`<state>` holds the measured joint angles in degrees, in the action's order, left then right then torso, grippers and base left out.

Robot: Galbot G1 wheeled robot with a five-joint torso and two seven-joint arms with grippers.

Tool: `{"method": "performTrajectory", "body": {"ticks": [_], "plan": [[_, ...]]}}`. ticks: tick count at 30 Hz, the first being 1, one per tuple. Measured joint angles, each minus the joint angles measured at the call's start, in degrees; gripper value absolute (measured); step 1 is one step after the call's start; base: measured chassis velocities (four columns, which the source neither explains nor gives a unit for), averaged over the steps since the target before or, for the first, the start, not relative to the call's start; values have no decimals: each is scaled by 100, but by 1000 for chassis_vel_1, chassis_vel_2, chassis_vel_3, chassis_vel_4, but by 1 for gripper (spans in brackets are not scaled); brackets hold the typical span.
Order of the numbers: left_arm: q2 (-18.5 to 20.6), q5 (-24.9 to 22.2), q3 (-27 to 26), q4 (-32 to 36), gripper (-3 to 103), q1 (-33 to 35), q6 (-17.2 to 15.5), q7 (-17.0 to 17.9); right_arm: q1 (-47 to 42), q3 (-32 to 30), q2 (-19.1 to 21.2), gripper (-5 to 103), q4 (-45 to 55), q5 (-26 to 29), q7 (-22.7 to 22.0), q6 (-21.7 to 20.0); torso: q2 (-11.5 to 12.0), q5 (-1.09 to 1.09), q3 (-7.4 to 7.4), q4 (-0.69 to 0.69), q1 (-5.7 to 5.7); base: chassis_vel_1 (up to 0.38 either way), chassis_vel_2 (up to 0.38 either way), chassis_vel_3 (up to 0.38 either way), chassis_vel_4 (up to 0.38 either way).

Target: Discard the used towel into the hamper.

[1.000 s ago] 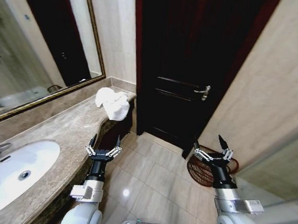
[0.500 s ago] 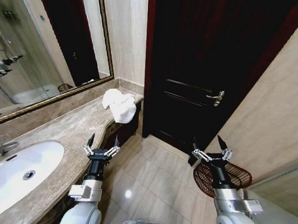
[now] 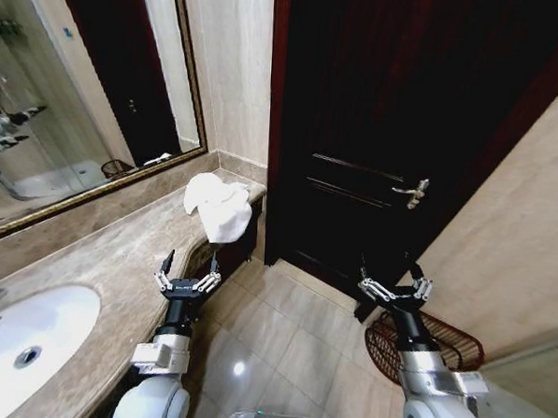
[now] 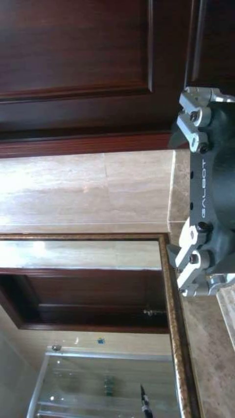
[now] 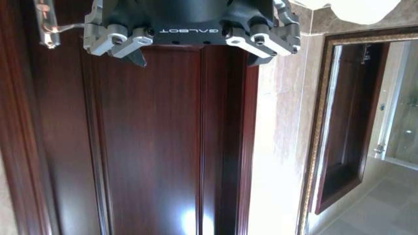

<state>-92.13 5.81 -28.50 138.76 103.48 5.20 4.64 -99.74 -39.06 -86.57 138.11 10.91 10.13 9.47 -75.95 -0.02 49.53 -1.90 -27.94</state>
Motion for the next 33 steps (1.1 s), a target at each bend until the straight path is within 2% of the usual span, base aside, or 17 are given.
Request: {"method": "performTrajectory", "body": {"ticks": [12, 13, 16, 21, 24, 25, 28, 33], "plan": [[-1, 3, -32, -96, 98, -63, -70, 114, 4, 32, -18, 100, -68, -80, -13, 15, 0, 4, 0, 0, 0, -160, 160, 163, -158], [-1, 6, -40, -112, 95, -75, -83, 135, 10, 42, -23, 100, -83, -134, -90, 53, 0, 4, 0, -1, 0, -127, 171, 147, -172], [-1, 8, -51, -159, 98, -115, -113, 172, 41, 50, -39, 100, -123, -274, -260, 140, 0, 2, 0, 0, 0, -170, 150, 143, -163], [-1, -114, -150, -379, 99, -388, -330, 265, 32, 35, 90, 100, -200, -364, -335, 177, 1, 2, 1, -1, -4, -89, 104, 94, -33], [-1, -572, -349, -611, 99, -807, -680, 361, 16, -8, 228, 100, -278, -357, -308, 178, 0, 0, 0, 1, 0, -6, 17, 6, 3], [-1, -572, -349, -611, 99, -807, -680, 361, 16, -8, 228, 100, -278, -357, -308, 178, 0, 0, 0, 1, 0, 0, 0, 0, 0], [-1, -991, -653, -1031, 99, -1372, -1037, 475, 25, 14, 294, 100, -452, -370, -302, 179, -2, 3, -1, -2, 4, 65, -9, -45, 13], [-2, -1098, -779, -1685, 99, -2031, -1217, 543, 12, 51, 305, 100, -623, -424, -298, 183, -1, 2, -1, 1, 4, 22, -5, -16, 18]]}}
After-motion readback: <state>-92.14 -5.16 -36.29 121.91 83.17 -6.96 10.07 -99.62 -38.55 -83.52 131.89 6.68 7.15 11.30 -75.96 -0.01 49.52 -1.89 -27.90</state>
